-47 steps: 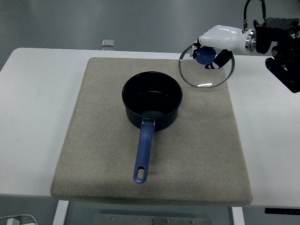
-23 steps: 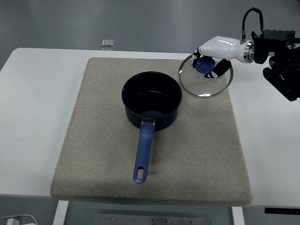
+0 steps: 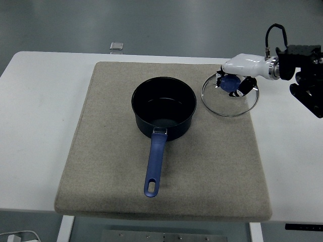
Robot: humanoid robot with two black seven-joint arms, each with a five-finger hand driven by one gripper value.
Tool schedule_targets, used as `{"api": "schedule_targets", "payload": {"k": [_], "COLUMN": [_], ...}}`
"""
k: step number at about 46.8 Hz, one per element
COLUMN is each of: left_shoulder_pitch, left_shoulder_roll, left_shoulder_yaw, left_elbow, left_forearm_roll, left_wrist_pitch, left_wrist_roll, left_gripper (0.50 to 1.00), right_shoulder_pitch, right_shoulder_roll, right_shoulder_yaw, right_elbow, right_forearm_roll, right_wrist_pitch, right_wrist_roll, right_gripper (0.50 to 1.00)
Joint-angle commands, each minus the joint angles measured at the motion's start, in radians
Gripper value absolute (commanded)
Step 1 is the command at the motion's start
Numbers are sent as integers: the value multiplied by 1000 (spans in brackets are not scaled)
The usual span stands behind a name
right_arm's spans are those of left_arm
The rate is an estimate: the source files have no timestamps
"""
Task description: Lift the pot lid and place it to the right of the pot.
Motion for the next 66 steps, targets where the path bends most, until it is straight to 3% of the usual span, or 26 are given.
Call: {"api": "schedule_targets", "payload": {"k": [1, 31, 32, 33, 34, 35, 66], "left_shoulder_pitch": [0, 0, 0, 0, 0, 0, 0], "left_shoulder_roll": [0, 0, 0, 0, 0, 0, 0], "left_shoulder_yaw": [0, 0, -1, -1, 0, 0, -1], "left_elbow": [0, 0, 0, 0, 0, 0, 0], "left_forearm_roll": [0, 0, 0, 0, 0, 0, 0], "left_wrist_pitch": [0, 0, 0, 0, 0, 0, 0], "left_wrist_roll": [0, 0, 0, 0, 0, 0, 0], "left_gripper": [1000, 1000, 1000, 1000, 1000, 1000, 1000], "right_shoulder_pitch": [-10, -44, -48, -53, -58, -59, -48], "right_shoulder_roll": [-7, -15, -15, -15, -15, -15, -18], "right_shoulder_yaw": [0, 1, 3, 6, 7, 7, 12], "right_elbow": [0, 7, 8, 7, 8, 7, 8], "right_forearm_roll": [29, 66, 66, 66, 66, 66, 66], "right_wrist_pitch": [18, 19, 15, 14, 14, 14, 18], "right_wrist_roll": [0, 0, 0, 0, 0, 0, 0], "right_gripper": [500, 500, 551, 713, 826, 902, 915]}}
